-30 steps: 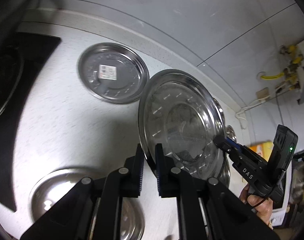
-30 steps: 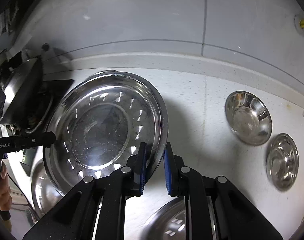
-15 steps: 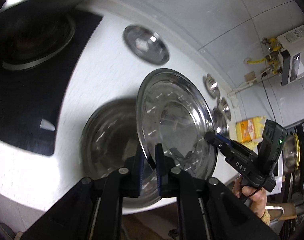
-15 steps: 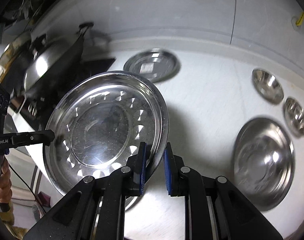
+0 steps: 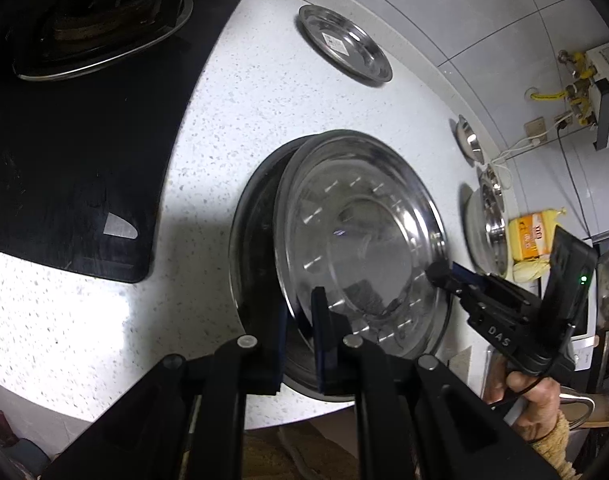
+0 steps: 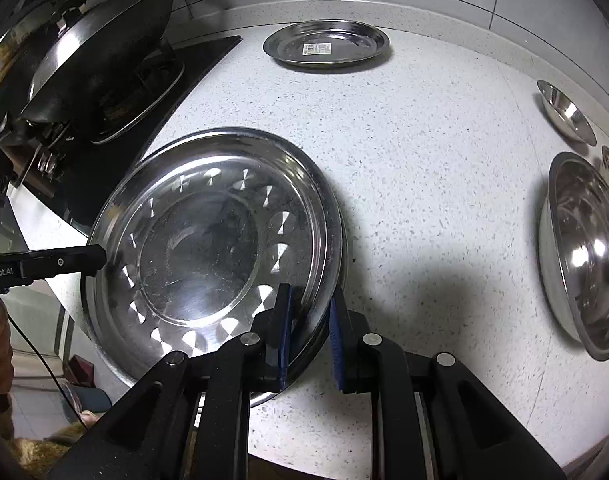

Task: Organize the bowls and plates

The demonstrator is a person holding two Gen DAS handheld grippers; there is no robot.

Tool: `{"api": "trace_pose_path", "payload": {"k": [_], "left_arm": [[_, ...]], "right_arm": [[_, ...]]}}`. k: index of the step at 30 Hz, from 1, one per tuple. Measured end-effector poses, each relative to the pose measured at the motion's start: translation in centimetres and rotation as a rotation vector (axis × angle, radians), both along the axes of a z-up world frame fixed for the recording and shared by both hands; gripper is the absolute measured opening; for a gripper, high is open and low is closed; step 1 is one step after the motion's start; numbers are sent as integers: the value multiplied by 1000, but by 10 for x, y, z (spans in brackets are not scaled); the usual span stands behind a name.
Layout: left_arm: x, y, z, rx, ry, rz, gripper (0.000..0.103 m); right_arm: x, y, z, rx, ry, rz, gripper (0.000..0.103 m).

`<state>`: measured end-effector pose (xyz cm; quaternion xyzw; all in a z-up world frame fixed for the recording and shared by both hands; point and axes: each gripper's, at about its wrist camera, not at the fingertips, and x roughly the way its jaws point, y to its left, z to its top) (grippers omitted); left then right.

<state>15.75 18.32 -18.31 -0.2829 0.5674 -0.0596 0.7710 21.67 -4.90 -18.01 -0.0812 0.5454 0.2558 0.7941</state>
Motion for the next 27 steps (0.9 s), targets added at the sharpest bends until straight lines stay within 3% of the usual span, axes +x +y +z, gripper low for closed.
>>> {"api": "trace_pose_path", "payload": {"k": [6,11,15,20,27], "left_arm": [[5,-1,-2,39,17,-3,11],[6,-4,3,120,16,-6,9],[2,-3,4,128,15,-11,9],[-5,-4,17,238,-29,-21,11],[1,11,34,219,-59,19,12]], "right_arm": [[-5,7,-1,-36,-9,45,17],[-8,12,-1,-92,-37,91,20],[-6,8,-3,-102,-34,107,23],[-3,4,0,-114,-43,109,23],[2,1,10,-123,-79,98,29]]}}
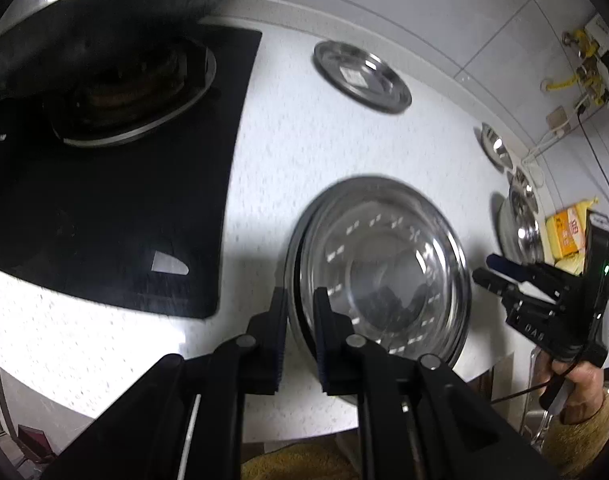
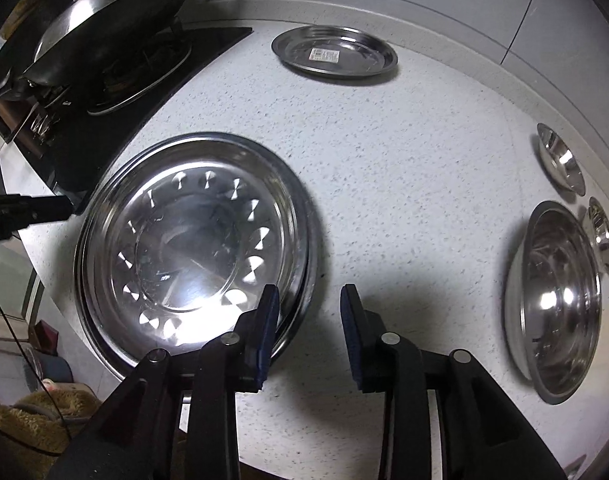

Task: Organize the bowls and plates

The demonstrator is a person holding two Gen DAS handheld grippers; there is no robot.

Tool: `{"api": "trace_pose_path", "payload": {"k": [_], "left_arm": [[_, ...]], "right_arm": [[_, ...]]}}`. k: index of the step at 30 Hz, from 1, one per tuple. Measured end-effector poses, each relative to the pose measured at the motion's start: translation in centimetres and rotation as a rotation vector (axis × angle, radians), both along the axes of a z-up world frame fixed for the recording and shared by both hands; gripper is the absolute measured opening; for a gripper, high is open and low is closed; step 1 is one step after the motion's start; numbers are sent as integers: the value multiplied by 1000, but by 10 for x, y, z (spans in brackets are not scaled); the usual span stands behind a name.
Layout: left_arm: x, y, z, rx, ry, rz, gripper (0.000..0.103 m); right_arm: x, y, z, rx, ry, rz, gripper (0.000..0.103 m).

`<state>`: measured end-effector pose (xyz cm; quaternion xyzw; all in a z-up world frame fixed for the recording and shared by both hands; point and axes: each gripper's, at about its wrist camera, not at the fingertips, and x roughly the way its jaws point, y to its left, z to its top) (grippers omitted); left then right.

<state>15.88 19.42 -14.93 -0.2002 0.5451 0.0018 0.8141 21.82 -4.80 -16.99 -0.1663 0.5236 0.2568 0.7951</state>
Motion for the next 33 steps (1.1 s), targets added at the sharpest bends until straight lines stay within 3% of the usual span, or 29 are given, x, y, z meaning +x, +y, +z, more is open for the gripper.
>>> {"api": "trace_pose_path", "payload": {"k": [8,9,10,12,17,23,25,26,28,33], "left_arm": [[57,-3,18,18,-23,-38,12],[64,-4,18,17,-22,-45,14],[77,-5,17,15,-11,-52,24],[97,-6,16,10,-9,-56,33],[153,-3,4,8,32,-41,34],[220,8,-9,-1,34,36,36],[237,14,-14,-26,22,66,54],[244,18,-17,-38,20,80,56],[262,25,-26,-48,28,119,57],[291,33,-45,-51,61,162,57]], "right_arm": [[25,-2,16,-3,-63,-17,46],[30,-2,17,-4,-73,-20,50],[36,-1,18,-4,-79,-21,51],[52,1,21,4,-87,-24,53],[100,7,24,42,-93,-28,59],[166,16,18,120,-27,-42,62],[188,20,13,157,5,-47,65],[198,22,11,185,24,-48,65],[216,25,6,232,65,-54,66],[252,34,-10,238,89,-78,66]]}}
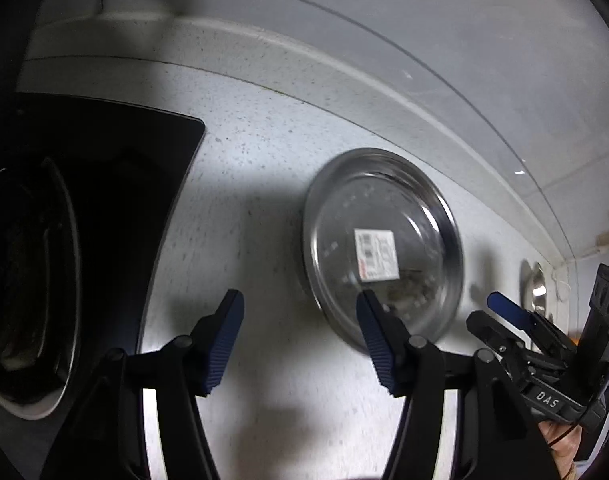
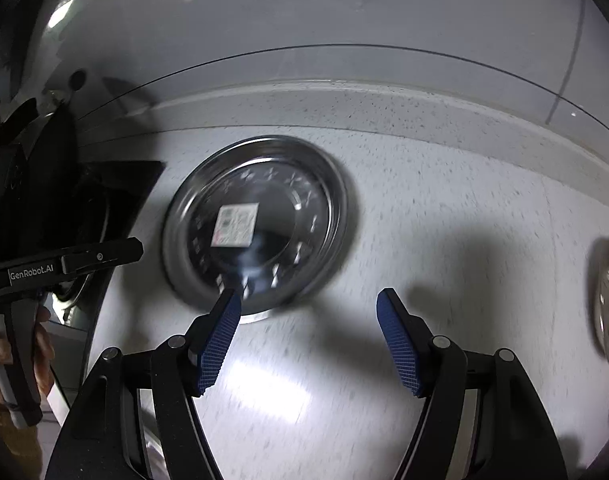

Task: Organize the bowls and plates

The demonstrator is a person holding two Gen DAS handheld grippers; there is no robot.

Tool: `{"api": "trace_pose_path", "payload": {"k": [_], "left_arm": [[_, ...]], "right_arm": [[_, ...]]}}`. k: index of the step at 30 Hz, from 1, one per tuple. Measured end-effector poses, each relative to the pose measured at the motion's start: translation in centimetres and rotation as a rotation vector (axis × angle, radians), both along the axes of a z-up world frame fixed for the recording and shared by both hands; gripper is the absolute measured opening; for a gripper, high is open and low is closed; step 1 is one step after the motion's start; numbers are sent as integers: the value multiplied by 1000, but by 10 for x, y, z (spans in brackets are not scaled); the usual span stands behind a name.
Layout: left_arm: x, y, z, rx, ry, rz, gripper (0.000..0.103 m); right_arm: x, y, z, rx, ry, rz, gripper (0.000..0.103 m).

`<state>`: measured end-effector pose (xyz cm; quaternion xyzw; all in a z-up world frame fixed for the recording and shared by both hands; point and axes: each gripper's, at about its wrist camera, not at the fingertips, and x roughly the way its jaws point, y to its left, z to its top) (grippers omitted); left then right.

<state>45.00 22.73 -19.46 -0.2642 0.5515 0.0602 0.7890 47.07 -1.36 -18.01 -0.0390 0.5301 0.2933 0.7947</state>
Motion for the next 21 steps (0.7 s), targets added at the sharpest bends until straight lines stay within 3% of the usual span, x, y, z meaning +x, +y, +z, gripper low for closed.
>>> {"api": "trace_pose_path", "payload": {"k": [10,13,15,18,21], "left_arm": [[31,-2,-16,-24,-3,-9,57],[34,-7,-15,-5,-22,-38,54],[35,-11,-16,-14,-24,-53,36],[34,-4,-19,-25,-15,-16,11],[27,0,-22,-84,-21,-10,8]], "right_arm": [[30,20,-26,7,46,15,65],[33,25,-31,-1,50,28,49],[33,30,-33,-3,48,43,26],[32,34,-35,-44,22,58,19],[33,24,-35,-33,24,37,18]]}}
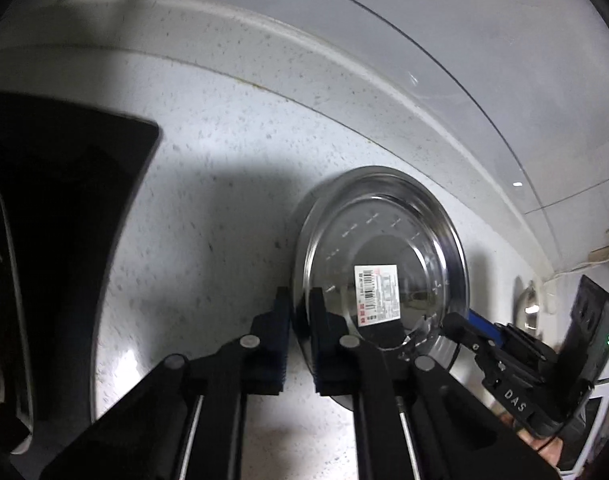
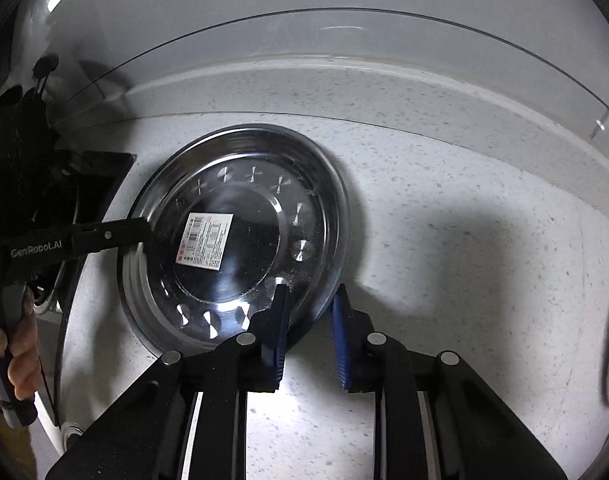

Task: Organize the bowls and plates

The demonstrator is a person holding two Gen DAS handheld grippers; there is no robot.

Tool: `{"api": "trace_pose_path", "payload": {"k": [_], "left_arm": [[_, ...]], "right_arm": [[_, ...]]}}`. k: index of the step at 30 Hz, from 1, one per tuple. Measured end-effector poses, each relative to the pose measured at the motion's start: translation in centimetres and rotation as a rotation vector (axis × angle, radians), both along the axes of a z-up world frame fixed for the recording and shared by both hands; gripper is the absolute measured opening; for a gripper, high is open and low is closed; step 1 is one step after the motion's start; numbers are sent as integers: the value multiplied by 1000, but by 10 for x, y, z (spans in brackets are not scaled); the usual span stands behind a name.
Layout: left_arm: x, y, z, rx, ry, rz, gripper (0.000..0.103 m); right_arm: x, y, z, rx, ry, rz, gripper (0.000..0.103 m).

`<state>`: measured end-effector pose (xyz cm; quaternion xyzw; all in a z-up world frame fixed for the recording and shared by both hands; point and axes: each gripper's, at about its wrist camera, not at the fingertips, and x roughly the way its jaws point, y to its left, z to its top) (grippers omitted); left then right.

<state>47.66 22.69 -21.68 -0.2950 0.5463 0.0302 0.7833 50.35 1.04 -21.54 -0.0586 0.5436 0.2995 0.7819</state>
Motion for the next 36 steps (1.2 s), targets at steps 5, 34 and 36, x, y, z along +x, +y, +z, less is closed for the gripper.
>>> {"api": "trace_pose_path", "payload": {"k": [5,34,36], "left_arm": [[-15,-16,5,-1,-4,-33,8],[-186,-80,77,23,-96,-268,9],[-207,-75,82,28,-107,-268,9]], "right_arm": [[-8,-12,7,2,-9,-1,17],[-164,-93,42,-28,-8,-154,17],[-180,-92,46,-12,-11,-149,17]]}}
